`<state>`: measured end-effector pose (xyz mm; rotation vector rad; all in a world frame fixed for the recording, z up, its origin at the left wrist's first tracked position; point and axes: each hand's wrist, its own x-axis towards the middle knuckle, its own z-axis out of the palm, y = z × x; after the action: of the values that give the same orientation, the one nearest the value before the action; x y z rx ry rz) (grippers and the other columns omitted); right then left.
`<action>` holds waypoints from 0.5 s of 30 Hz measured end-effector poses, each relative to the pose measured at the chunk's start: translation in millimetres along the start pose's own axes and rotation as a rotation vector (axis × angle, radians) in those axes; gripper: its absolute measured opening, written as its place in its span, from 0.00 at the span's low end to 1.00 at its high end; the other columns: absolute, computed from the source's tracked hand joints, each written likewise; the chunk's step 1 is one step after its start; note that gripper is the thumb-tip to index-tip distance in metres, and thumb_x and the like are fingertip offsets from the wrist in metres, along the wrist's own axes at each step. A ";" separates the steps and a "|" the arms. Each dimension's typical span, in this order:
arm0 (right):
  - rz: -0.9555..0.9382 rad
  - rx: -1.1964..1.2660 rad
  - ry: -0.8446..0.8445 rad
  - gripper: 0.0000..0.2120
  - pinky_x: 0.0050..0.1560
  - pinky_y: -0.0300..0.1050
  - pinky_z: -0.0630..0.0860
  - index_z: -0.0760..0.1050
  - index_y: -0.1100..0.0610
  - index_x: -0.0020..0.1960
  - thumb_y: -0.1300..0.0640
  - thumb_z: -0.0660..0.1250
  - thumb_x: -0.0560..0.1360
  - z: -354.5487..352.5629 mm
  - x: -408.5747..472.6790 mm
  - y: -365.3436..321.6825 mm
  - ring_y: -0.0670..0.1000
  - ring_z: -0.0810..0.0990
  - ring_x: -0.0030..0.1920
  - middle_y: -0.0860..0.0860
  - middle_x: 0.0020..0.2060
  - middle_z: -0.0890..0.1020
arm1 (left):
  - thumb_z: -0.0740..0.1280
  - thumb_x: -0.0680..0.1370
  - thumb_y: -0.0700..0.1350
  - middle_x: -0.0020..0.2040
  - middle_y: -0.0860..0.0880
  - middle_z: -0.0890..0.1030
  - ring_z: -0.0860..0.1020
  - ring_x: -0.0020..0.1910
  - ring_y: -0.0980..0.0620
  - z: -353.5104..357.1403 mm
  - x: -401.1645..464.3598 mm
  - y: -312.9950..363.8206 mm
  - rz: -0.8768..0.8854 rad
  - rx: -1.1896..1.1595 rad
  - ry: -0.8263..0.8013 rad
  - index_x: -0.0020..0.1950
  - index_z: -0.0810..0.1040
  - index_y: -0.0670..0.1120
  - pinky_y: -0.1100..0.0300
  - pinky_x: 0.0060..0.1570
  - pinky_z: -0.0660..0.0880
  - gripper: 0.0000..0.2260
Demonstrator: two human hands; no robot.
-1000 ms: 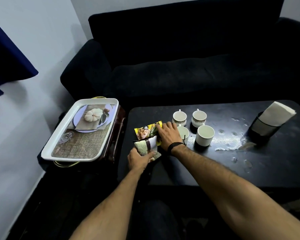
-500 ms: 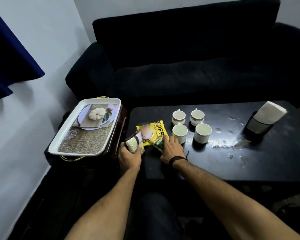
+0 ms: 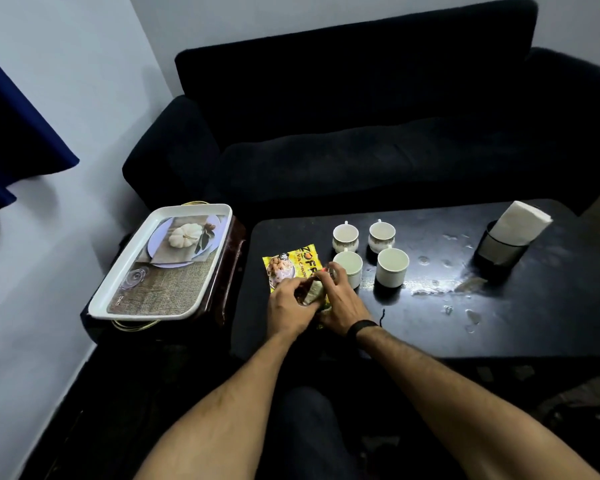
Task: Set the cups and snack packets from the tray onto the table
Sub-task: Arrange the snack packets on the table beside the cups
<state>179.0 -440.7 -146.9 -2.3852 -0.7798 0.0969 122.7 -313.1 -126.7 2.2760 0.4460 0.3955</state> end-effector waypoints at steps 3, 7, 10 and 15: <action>0.016 -0.054 0.015 0.34 0.46 0.57 0.81 0.62 0.49 0.67 0.54 0.73 0.66 -0.4 -8.5 9.1 0.60 0.73 0.64 0.50 0.74 0.56 | 0.69 0.68 0.65 0.44 0.55 0.85 0.83 0.44 0.58 -6.2 6.6 -1.1 -0.045 -0.125 -0.040 0.48 0.86 0.49 0.63 0.46 0.79 0.22; -0.031 -0.206 -0.009 0.29 0.50 0.52 0.80 0.64 0.51 0.70 0.55 0.70 0.71 1.6 -15.2 15.9 0.56 0.72 0.66 0.50 0.73 0.65 | 0.62 0.77 0.62 0.58 0.50 0.82 0.79 0.54 0.52 -6.0 26.5 -9.2 -0.260 -0.071 0.136 0.60 0.82 0.51 0.58 0.51 0.75 0.20; -0.057 -0.274 -0.025 0.25 0.44 0.48 0.79 0.69 0.52 0.65 0.57 0.70 0.70 3.8 -14.3 11.7 0.57 0.77 0.59 0.50 0.66 0.74 | 0.64 0.80 0.51 0.76 0.51 0.67 0.69 0.72 0.47 4.0 43.0 -15.8 -0.306 0.170 -0.063 0.74 0.69 0.56 0.50 0.66 0.69 0.21; -0.110 -0.355 -0.094 0.37 0.41 0.47 0.82 0.57 0.46 0.77 0.57 0.67 0.71 9.3 -7.4 11.7 0.58 0.74 0.58 0.53 0.68 0.71 | 0.58 0.82 0.53 0.82 0.51 0.44 0.50 0.80 0.43 25.5 62.4 -21.3 -0.325 0.323 -0.320 0.80 0.54 0.57 0.44 0.75 0.57 0.27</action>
<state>176.6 -447.3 -162.1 -2.6779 -1.0444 0.0264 184.6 -288.5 -150.3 2.4571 0.7388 -0.2180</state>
